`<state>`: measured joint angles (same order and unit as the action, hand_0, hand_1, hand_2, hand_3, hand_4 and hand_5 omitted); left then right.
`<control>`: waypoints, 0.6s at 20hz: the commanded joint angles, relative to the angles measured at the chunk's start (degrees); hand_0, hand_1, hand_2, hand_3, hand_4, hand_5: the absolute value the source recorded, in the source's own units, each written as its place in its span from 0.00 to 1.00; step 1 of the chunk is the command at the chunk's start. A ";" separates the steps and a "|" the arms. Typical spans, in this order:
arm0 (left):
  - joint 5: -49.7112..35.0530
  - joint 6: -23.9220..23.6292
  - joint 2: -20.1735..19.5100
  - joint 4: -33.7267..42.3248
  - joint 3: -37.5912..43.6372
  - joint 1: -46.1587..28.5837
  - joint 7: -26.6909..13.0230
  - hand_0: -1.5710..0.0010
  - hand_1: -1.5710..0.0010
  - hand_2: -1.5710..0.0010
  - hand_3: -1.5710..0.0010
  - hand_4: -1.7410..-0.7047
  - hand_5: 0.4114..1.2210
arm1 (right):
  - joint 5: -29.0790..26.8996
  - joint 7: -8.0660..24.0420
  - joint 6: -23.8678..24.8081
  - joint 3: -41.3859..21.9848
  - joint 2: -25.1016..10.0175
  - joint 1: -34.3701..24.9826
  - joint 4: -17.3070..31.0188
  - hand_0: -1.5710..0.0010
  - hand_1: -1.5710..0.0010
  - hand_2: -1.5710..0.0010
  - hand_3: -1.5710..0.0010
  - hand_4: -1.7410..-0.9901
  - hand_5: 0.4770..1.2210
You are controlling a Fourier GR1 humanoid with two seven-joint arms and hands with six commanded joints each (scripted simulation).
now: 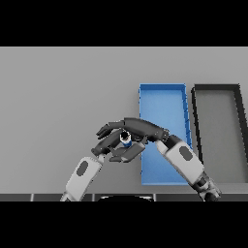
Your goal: Pick up the blue pipe and place it into the blue bin.
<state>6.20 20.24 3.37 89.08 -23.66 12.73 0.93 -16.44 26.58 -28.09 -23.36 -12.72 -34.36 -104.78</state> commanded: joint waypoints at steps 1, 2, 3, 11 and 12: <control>0.59 -0.16 -0.43 0.78 0.03 -0.24 -1.53 0.00 0.00 0.00 0.00 0.14 1.00 | 0.10 -0.92 -0.31 0.39 0.09 -0.46 0.79 0.55 0.55 0.53 0.62 0.45 0.03; 1.17 -0.54 -0.25 0.45 0.42 0.51 -2.31 0.00 0.00 0.00 0.00 0.11 1.00 | 0.17 -0.92 -0.10 0.45 0.15 -0.59 0.66 0.44 0.44 0.42 0.51 0.37 0.05; 1.61 -1.06 0.28 -0.12 0.49 0.84 -2.03 0.00 0.00 0.00 0.00 0.09 1.00 | -0.54 -0.81 -0.09 0.30 0.51 -0.55 0.85 0.35 0.35 0.34 0.44 0.30 0.10; -0.25 2.47 2.52 -0.49 2.94 0.13 -1.93 0.00 0.00 0.00 0.09 0.02 1.00 | -1.53 -6.76 2.23 -1.84 -0.27 0.49 0.64 0.06 0.06 0.06 0.11 0.06 0.80; 0.06 2.40 2.60 -0.28 3.09 -0.28 -1.62 0.00 0.00 0.00 0.09 0.02 1.00 | -1.10 -7.12 2.53 -2.41 0.03 -0.42 1.30 0.05 0.05 0.05 0.09 0.05 0.84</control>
<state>6.29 22.66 5.96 88.77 -20.53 12.42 -0.69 -17.71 19.14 -25.61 -25.75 -12.65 -34.82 -103.52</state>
